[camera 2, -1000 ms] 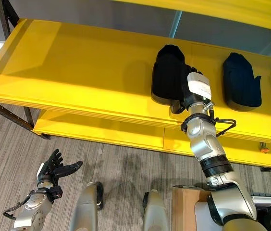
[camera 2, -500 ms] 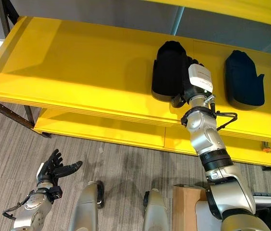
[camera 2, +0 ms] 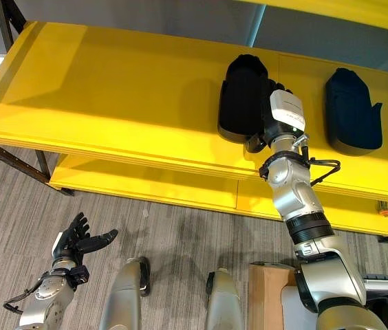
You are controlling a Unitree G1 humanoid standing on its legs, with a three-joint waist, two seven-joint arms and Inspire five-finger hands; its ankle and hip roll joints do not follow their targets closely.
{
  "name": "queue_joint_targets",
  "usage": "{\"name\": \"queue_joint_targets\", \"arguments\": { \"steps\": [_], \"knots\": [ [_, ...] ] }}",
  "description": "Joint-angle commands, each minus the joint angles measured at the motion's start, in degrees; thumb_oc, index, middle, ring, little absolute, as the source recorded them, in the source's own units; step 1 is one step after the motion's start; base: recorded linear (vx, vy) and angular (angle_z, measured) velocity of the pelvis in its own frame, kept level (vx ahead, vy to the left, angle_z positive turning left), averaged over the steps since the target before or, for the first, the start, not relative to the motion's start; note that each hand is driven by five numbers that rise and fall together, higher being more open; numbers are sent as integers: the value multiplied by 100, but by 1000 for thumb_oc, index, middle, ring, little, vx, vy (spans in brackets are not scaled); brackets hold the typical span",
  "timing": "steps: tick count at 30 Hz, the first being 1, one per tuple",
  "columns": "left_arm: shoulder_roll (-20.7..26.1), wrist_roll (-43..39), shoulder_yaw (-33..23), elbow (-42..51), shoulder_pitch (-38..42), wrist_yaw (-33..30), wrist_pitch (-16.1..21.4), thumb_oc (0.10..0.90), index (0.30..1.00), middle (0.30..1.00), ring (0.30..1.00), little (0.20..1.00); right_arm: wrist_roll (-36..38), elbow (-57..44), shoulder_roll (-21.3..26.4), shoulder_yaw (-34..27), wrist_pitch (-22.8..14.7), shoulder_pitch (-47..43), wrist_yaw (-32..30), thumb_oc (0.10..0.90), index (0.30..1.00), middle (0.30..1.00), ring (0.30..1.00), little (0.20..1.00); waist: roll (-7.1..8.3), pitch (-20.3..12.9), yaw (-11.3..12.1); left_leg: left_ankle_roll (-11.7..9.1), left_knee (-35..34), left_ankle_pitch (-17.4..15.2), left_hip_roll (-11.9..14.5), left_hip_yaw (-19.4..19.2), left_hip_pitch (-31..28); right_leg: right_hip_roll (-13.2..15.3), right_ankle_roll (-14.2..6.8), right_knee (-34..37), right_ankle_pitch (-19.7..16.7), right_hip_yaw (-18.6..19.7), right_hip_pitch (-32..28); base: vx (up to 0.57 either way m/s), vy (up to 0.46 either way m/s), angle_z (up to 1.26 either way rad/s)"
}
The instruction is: Move parts from the plastic box to the shelf.
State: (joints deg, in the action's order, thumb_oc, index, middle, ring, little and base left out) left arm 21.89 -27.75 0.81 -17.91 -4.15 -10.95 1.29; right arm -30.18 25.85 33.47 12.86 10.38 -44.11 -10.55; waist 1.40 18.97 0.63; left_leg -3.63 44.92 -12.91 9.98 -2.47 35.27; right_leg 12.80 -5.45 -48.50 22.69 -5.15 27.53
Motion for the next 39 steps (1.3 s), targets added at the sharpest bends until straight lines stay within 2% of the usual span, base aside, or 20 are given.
{"name": "queue_joint_targets", "arguments": {
  "steps": [1, 26, 39],
  "knots": [
    [522, 206, 24, 399, 13, -90, 559, 900, 1000, 1000, 1000, 1000, 48, 183, 441, 75, -122, -1146, -533, 900, 1000, 1000, 1000, 1000, 51, -306, 185, -221, -222, 225, 487, 624, -117, 198, -51, 291, -623, 90, -219, 0, 0, 0],
    [580, 190, 49, 428, 10, -104, 580, 900, 1000, 1000, 1000, 1000, 71, 484, 548, 213, -60, -1489, -568, 900, 1000, 1000, 1000, 1000, -22, -224, 225, -195, -243, 258, 445, 614, -60, 236, -60, 298, -659, 132, -123, 0, 0, 0],
    [474, 188, -87, 439, -60, -120, 541, 900, 1000, 1000, 1000, 1000, 133, -420, 423, -69, -230, -755, -431, 900, 1000, 1000, 1000, 1000, 73, -246, 152, -183, -260, 251, 460, 621, -98, 228, -53, 321, -662, 102, -169, 0, 0, 0]
  ]
}}
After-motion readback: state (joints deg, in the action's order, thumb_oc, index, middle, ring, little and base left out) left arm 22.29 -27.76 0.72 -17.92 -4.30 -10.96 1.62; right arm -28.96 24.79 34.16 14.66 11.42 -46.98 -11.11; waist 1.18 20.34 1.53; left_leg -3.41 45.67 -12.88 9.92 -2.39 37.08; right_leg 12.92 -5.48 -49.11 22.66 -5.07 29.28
